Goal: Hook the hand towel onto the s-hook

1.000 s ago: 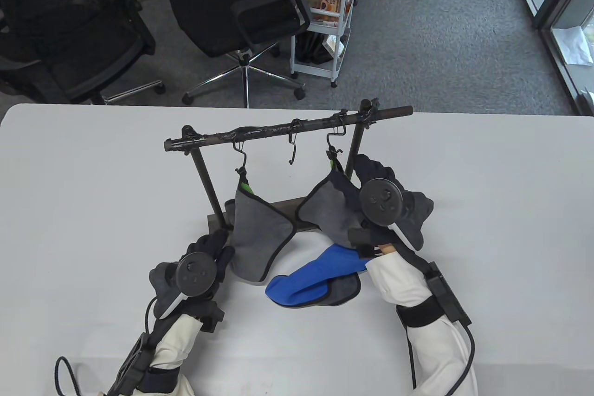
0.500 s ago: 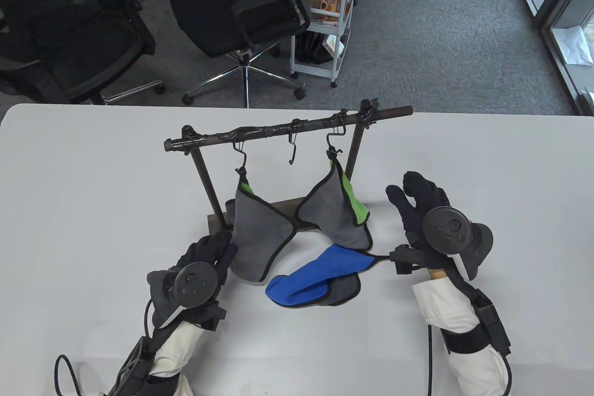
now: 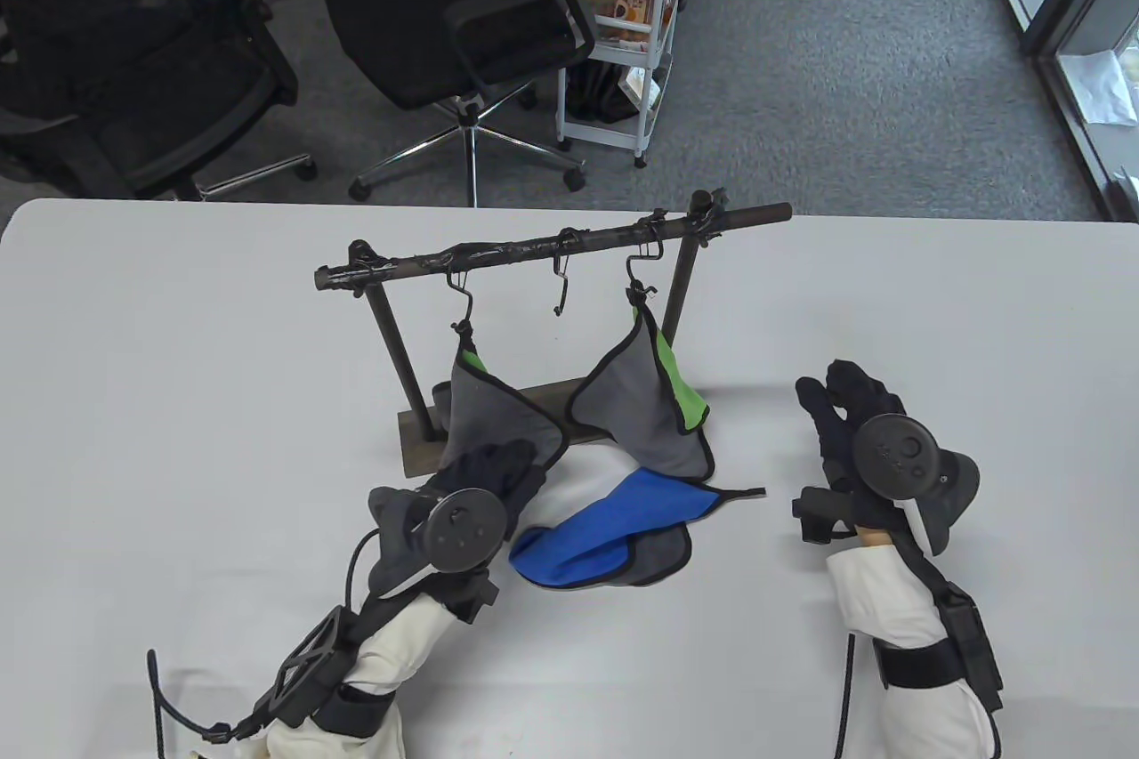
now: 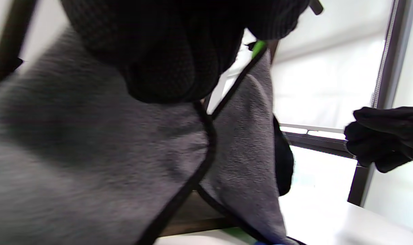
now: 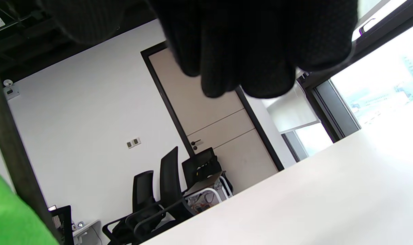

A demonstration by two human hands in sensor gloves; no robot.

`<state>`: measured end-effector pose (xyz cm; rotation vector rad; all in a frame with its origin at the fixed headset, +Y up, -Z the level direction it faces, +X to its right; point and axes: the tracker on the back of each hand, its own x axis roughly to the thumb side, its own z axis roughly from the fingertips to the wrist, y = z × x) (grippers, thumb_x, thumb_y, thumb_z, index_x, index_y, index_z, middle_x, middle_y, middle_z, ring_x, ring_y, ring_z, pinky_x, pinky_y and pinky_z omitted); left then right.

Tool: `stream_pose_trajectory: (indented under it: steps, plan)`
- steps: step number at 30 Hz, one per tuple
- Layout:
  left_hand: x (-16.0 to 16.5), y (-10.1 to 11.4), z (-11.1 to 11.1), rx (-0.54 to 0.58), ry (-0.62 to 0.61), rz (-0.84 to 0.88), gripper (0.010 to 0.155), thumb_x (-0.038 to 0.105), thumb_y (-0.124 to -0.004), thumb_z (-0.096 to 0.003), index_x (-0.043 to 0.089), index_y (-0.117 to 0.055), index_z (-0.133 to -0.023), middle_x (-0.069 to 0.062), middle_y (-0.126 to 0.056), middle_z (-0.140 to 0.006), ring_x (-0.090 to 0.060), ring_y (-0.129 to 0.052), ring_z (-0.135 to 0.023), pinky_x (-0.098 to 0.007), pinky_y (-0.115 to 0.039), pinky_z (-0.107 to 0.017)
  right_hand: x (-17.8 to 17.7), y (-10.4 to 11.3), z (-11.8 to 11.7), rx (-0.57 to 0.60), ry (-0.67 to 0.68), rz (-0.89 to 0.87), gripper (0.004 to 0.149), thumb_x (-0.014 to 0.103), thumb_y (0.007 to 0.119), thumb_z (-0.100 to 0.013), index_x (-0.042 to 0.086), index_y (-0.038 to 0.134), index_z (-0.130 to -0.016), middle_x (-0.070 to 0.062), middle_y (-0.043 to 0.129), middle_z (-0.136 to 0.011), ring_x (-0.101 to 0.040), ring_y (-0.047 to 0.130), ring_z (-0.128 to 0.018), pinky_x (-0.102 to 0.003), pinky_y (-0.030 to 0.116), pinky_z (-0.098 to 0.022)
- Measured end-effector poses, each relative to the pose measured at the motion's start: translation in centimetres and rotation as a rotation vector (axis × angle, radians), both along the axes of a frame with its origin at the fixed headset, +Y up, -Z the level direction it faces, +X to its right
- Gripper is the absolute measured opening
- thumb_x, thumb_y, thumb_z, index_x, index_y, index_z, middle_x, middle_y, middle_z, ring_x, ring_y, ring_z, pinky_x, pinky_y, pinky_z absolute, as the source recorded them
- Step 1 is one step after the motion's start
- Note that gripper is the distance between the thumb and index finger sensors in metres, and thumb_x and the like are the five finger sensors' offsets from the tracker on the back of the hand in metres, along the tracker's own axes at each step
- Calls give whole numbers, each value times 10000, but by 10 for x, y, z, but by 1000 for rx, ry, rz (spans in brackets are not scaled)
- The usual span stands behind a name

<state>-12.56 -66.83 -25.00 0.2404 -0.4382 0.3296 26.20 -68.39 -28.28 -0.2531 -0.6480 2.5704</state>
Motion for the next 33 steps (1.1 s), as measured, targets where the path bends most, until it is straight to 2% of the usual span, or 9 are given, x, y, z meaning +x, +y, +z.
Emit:
stream_pose_trajectory:
  steps: [9,14,19,22,27,33]
  plan:
    - [80,0,-4,18,-148,-57,464,419,-719,-540,174,-889,-895,-53,-1017,-763,-197,-1061,-567,-204,-921,-302,1,2,0,10,27,-52,593,497,659,-540,59,763,-928,-225,897,-786,-408,870,-711,-571,732,-544]
    - [121,-14,-9,-28,-202,-109,475,407,-750,-529,172,-869,-924,-68,-999,-813,-211,-1058,-621,-174,-935,-306,4,3,1,18,28,-83,588,494,659,-542,61,765,-926,-225,898,-783,-408,871,-709,-570,734,-542]
    - [150,-32,-17,-87,-225,-174,501,401,-764,-522,169,-837,-960,-86,-965,-871,-235,-1038,-682,-195,-939,-349,10,3,2,19,18,-112,586,492,658,-543,60,766,-925,-225,898,-783,-407,872,-708,-570,734,-542]
    - [161,-47,-21,-124,-232,-240,511,403,-765,-520,177,-821,-975,-90,-942,-905,-265,-1013,-725,-243,-928,-387,15,3,2,18,10,-136,586,491,658,-544,59,766,-925,-224,899,-783,-407,871,-708,-570,734,-542]
    - [162,-74,-23,-166,-225,-338,533,409,-764,-518,177,-800,-996,-101,-919,-937,-281,-994,-758,-261,-919,-410,21,2,2,15,-3,-154,584,491,657,-546,61,765,-926,-225,897,-784,-406,870,-710,-570,732,-543]
    - [158,-96,-28,-293,-246,-436,579,436,-755,-513,164,-767,-1024,-101,-911,-936,-290,-980,-772,-277,-911,-425,24,0,2,8,-9,-164,582,488,658,-546,59,768,-924,-228,898,-781,-407,872,-706,-571,734,-540]
